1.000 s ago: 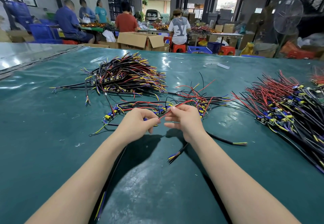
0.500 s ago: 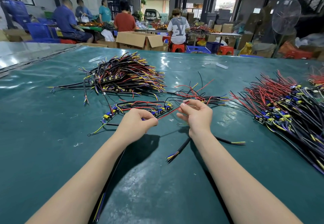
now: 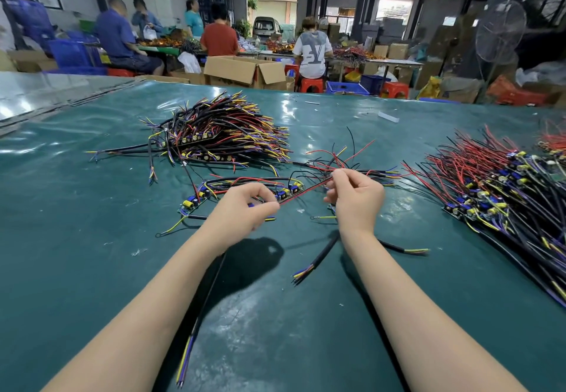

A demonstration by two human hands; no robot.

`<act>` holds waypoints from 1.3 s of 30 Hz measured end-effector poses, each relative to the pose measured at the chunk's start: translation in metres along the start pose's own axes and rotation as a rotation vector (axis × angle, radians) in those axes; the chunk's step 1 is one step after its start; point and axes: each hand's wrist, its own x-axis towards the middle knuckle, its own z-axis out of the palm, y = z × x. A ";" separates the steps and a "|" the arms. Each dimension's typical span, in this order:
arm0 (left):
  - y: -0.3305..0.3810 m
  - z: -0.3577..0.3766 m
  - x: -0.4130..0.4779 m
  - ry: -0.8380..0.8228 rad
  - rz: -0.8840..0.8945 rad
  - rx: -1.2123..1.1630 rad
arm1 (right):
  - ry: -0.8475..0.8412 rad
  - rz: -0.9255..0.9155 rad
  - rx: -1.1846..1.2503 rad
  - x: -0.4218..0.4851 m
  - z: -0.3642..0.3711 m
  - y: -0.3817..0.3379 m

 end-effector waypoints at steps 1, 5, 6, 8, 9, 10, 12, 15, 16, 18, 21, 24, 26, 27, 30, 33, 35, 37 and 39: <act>0.002 0.001 -0.001 -0.071 -0.031 -0.107 | 0.006 0.038 0.043 0.001 -0.001 0.000; 0.006 0.004 -0.003 -0.201 -0.186 -0.331 | -0.022 0.188 0.149 0.003 -0.003 0.003; 0.006 0.003 -0.003 -0.197 -0.213 -0.384 | -0.042 0.244 0.201 0.004 -0.004 0.002; 0.006 0.001 -0.003 -0.179 -0.241 -0.439 | -0.088 0.379 0.318 0.005 -0.004 0.000; 0.006 0.000 -0.004 -0.178 -0.251 -0.438 | -0.110 0.448 0.358 0.005 -0.002 -0.002; 0.005 0.000 -0.004 -0.183 -0.261 -0.430 | -0.131 0.511 0.382 0.003 0.000 -0.003; 0.005 0.002 -0.005 -0.204 -0.272 -0.413 | -0.198 0.592 0.387 -0.004 0.007 -0.006; 0.005 0.004 -0.004 -0.186 -0.254 -0.425 | -0.338 0.599 0.342 -0.015 0.015 -0.012; 0.004 0.004 -0.003 -0.164 -0.246 -0.442 | -0.374 0.591 0.324 -0.018 0.017 -0.014; 0.003 0.003 -0.001 -0.115 -0.239 -0.459 | -0.438 0.587 0.295 -0.023 0.020 -0.018; 0.000 0.003 0.002 -0.065 -0.235 -0.453 | -0.554 0.608 0.253 -0.029 0.023 -0.021; -0.002 0.004 0.003 -0.060 -0.217 -0.404 | -0.659 0.573 0.142 -0.035 0.024 -0.021; -0.003 0.004 0.004 -0.073 -0.203 -0.365 | -0.685 0.571 0.074 -0.034 0.023 -0.020; -0.002 0.005 0.004 -0.079 -0.193 -0.340 | -0.686 0.583 0.053 -0.033 0.023 -0.020; 0.000 0.003 0.005 -0.076 -0.164 -0.226 | -0.657 0.609 0.044 -0.031 0.022 -0.021; 0.001 0.002 0.005 -0.056 -0.160 -0.179 | -0.586 0.603 0.108 -0.029 0.023 -0.023; 0.001 0.003 0.004 -0.059 -0.153 -0.181 | -0.534 0.616 0.172 -0.029 0.023 -0.023; 0.000 0.003 0.003 -0.079 -0.112 -0.181 | -0.475 0.640 0.242 -0.029 0.023 -0.023; 0.000 0.004 0.001 -0.084 -0.072 -0.170 | -0.404 0.645 0.295 -0.028 0.023 -0.021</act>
